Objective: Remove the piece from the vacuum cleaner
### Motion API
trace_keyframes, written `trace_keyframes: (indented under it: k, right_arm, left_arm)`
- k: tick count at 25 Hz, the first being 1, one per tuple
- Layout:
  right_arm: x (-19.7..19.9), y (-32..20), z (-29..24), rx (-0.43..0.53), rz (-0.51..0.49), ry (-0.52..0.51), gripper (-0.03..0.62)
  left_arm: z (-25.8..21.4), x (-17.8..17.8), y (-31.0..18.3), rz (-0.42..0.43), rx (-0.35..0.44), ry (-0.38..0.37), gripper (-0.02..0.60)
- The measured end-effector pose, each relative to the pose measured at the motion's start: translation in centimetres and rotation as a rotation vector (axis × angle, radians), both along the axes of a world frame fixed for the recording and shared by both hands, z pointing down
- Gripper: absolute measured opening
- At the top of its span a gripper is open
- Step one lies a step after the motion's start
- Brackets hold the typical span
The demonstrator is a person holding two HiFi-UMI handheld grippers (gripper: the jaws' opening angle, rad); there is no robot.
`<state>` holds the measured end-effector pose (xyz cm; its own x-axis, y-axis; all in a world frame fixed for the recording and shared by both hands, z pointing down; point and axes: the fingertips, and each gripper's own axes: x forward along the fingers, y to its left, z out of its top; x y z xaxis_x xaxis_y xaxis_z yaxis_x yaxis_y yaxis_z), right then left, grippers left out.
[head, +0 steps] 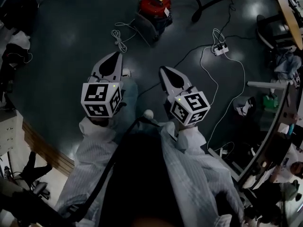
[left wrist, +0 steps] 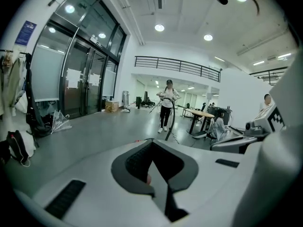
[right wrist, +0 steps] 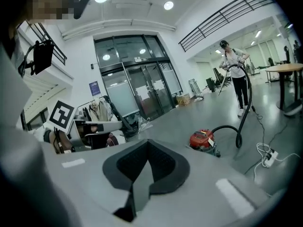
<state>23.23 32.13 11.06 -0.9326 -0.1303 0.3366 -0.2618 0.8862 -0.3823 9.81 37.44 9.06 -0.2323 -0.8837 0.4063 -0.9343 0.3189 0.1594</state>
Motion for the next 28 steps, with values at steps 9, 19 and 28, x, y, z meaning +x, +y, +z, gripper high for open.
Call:
trace_keyframes:
  k: [9,19,28]
  right_arm:
    - [-15.9,-10.3,4.2,0.019,0.056,0.115,0.002]
    - [-21.9,-21.1,15.3,-0.092,0.189,0.276,0.009]
    - [-24.4,-31.7,31.1,-0.126,0.113,0.456,0.032]
  left_arm:
    - [2.8,-16.3,-11.4,0.194,-0.098,0.001,0.003]
    - [13.7,-19.1,-26.1,0.474,-0.257,0.055,0.003]
    - [29.0,-21.9,-37.2,0.682,-0.497,0.019,0.005]
